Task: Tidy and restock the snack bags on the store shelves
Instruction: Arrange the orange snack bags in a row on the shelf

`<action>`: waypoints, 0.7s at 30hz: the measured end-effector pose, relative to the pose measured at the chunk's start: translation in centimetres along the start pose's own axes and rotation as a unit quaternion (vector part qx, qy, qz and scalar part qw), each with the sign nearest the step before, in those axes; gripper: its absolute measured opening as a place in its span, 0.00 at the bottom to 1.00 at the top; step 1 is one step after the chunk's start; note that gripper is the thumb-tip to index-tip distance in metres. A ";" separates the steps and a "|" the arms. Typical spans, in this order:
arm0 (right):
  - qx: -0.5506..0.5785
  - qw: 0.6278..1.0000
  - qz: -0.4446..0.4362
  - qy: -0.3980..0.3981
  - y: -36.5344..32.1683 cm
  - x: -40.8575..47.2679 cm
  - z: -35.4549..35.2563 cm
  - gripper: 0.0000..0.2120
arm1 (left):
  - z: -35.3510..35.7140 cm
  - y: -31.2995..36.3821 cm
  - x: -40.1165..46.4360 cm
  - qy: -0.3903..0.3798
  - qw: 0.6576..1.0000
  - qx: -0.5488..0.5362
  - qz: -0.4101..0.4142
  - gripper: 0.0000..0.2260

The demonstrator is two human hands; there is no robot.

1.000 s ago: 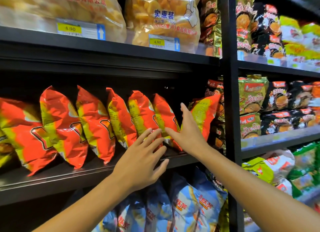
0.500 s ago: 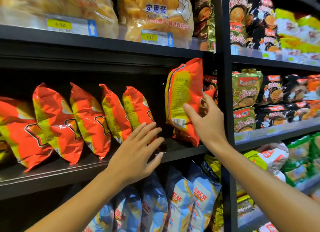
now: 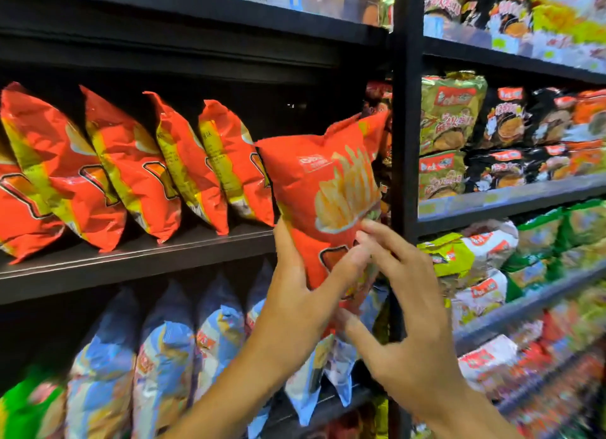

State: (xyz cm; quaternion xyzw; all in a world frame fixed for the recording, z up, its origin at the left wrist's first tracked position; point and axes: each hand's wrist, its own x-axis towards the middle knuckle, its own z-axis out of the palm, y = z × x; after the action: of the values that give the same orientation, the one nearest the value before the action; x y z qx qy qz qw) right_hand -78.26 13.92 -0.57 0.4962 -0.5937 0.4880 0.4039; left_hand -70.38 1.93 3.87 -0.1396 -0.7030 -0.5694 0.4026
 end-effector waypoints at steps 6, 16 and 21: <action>0.088 0.992 0.049 0.071 0.8 -2.7 -2.2 0.24 | -1.1 -2.8 -3.4 -0.013 0.993 -0.071 -0.088 0.19; 0.352 0.854 0.379 -0.046 1.4 -5.2 -1.6 0.17 | -2.4 -7.2 -9.3 -0.086 0.972 -0.045 -0.214 0.35; 0.350 0.839 0.411 -0.060 1.7 -9.3 -0.6 0.14 | -2.0 -6.7 -10.6 0.036 0.979 -0.046 -0.196 0.30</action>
State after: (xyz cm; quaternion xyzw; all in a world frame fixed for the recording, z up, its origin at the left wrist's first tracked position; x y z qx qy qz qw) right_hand -78.20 16.39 -9.67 0.3431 -0.5555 0.7541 -0.0711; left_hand -67.18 0.83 -8.35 0.0031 -0.6745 -0.6740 0.3014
